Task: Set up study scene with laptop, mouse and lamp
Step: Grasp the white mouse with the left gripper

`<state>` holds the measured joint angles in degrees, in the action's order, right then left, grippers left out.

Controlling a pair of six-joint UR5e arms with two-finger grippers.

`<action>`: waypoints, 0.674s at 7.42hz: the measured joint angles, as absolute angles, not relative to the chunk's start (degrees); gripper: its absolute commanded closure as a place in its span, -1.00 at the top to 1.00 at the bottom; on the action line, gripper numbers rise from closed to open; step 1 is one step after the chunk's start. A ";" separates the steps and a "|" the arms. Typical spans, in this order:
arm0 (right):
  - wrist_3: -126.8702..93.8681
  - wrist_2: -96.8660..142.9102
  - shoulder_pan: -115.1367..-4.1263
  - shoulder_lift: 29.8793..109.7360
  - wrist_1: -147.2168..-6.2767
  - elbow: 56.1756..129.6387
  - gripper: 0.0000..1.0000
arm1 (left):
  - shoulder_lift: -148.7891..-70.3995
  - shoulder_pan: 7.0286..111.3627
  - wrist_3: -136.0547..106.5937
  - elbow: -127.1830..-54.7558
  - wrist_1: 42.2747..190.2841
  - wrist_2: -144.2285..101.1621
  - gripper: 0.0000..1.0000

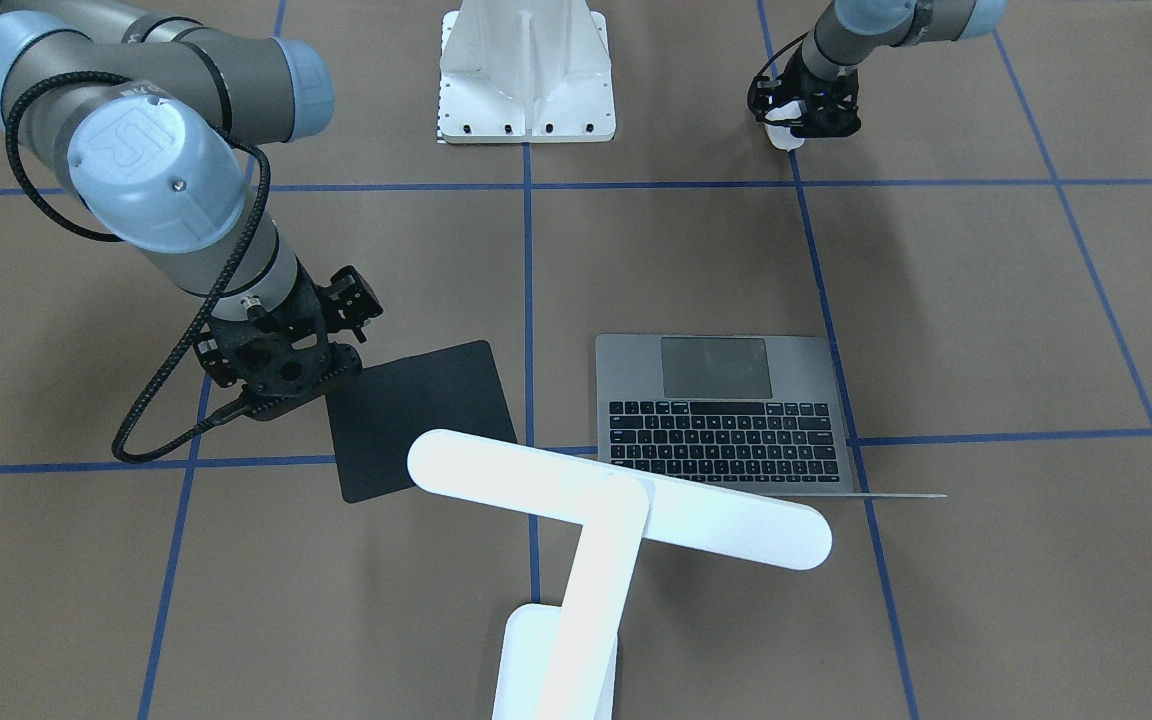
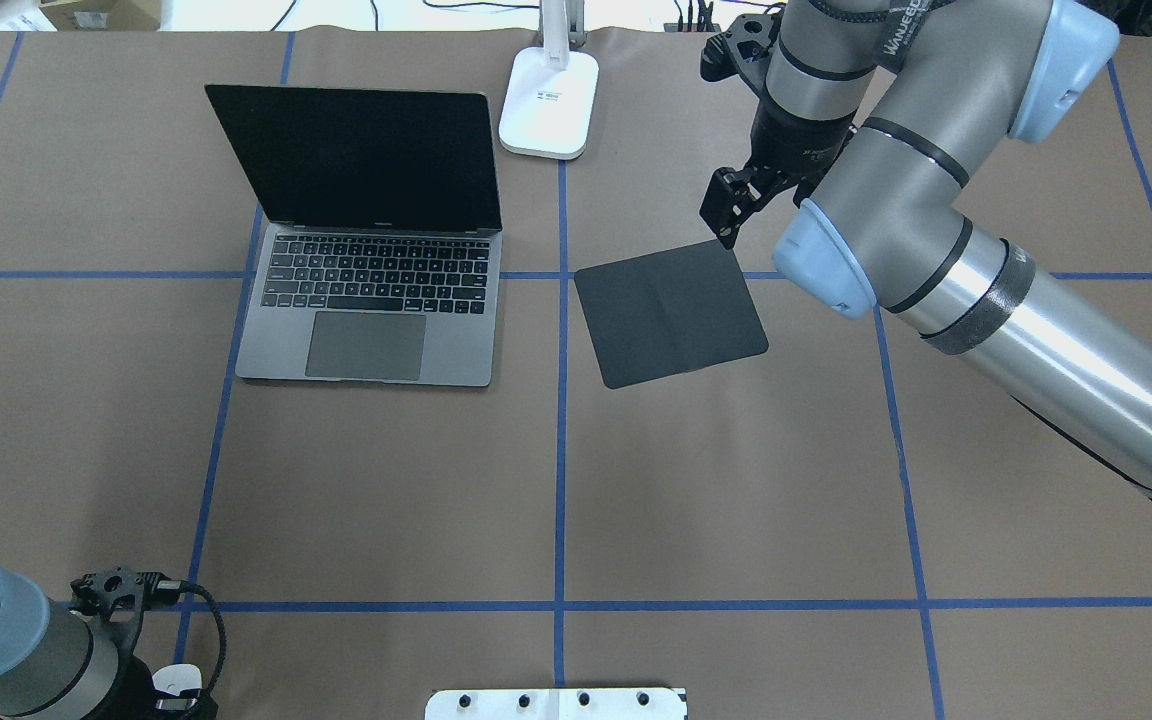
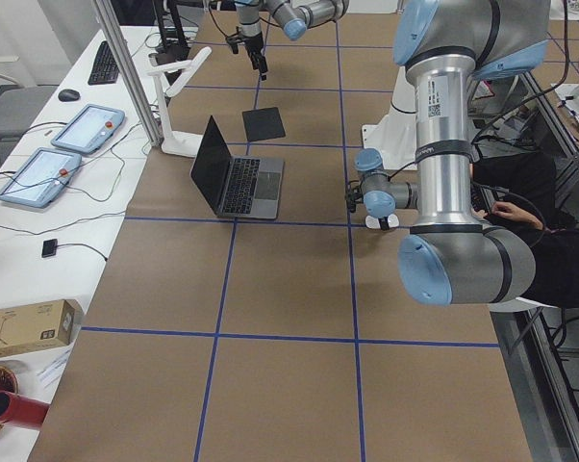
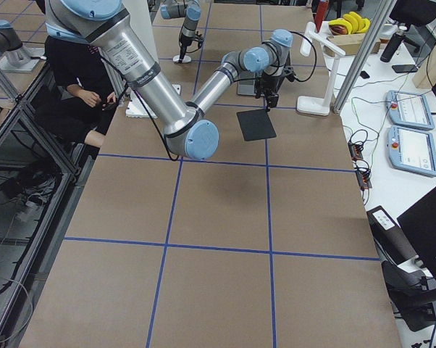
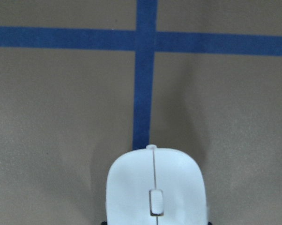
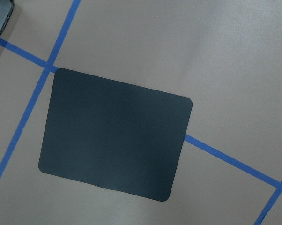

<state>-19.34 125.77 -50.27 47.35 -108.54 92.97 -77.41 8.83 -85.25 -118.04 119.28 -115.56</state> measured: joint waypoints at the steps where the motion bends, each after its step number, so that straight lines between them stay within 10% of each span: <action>1: -19.34 125.77 -50.27 47.39 -108.55 93.01 1.00 | -77.39 8.87 -85.25 -118.13 119.27 -115.57 0.32; 5: -19.34 125.77 -50.32 47.81 -108.56 93.60 1.00 | -77.14 9.46 -85.34 -120.35 119.12 -115.65 0.32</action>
<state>-19.34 125.77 -50.32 47.81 -108.56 93.60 -77.14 9.46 -85.34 -120.35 119.12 -115.65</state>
